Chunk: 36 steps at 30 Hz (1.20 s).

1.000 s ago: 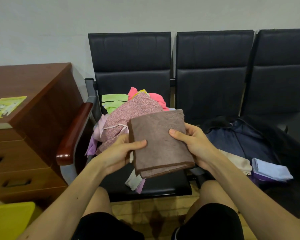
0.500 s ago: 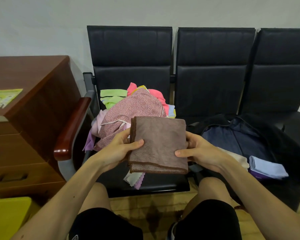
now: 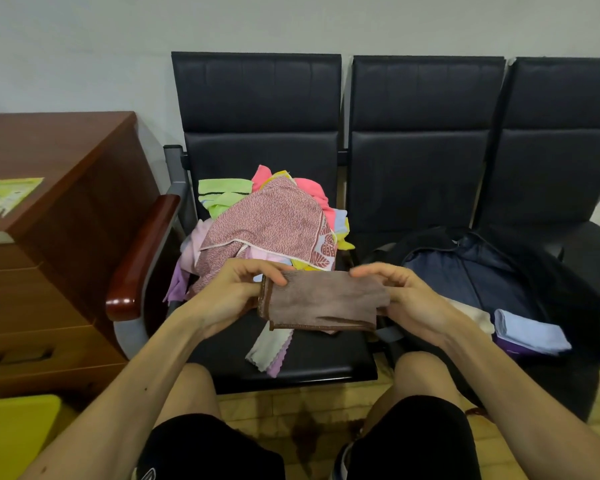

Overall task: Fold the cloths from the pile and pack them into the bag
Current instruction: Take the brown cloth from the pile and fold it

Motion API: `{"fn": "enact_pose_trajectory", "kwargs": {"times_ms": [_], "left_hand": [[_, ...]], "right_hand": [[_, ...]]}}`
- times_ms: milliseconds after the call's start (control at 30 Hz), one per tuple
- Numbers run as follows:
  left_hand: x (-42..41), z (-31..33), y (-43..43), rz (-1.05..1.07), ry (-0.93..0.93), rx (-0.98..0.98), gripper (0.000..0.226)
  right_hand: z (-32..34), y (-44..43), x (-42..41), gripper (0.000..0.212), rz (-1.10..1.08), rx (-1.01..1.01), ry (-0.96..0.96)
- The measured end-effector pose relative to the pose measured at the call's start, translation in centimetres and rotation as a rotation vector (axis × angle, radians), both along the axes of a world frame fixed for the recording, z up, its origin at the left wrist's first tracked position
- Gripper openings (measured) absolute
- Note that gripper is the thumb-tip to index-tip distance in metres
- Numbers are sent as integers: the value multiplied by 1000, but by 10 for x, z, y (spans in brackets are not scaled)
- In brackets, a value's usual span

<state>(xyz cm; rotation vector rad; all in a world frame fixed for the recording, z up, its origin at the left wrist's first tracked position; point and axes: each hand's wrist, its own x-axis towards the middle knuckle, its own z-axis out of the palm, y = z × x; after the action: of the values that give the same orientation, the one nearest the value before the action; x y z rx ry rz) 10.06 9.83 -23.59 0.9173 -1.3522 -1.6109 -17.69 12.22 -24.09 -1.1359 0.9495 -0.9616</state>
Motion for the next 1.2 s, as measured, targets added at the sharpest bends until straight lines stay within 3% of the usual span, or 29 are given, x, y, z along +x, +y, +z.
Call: {"fn": "enact_pose_trajectory", "kwargs": {"times_ms": [33,100,167,267,367,500,633,700,900,1100,1200], "left_hand": [[0,-1,0,1,10,-2,60],[-1,-2,-1,-8,6,-23,58],[-5,-4,-1,-26,-39,-64,58],[-12,-13,-5,-53,-116,-96,67],[-21,-23,-9,-64,-161,-95,73],[-45,-35,-15,-46,-107,51,62],[-79,-56,-21,-83,-98,241,31],[-98,-72,-24,-131,-183,201,15],[-167,-111,-31,-195,-438,56,32],[-248,-126,-61,-184,-559,-46,32],[-289,-137,-87,-178,-630,-136,33]], "right_hand": [[-2,1,-3,38,35,46,-52],[-7,3,-9,62,108,186,-129],[-16,7,-10,73,115,265,-28],[-28,13,-6,47,89,223,191],[-38,18,-8,28,98,210,209],[-51,19,-30,32,-24,174,237],[-72,19,-62,46,-235,99,294],[-85,23,-79,46,-342,108,285],[-128,40,-131,46,-601,204,291],[-140,23,-191,52,-686,167,580],[-140,1,-223,53,-742,146,631]]}}
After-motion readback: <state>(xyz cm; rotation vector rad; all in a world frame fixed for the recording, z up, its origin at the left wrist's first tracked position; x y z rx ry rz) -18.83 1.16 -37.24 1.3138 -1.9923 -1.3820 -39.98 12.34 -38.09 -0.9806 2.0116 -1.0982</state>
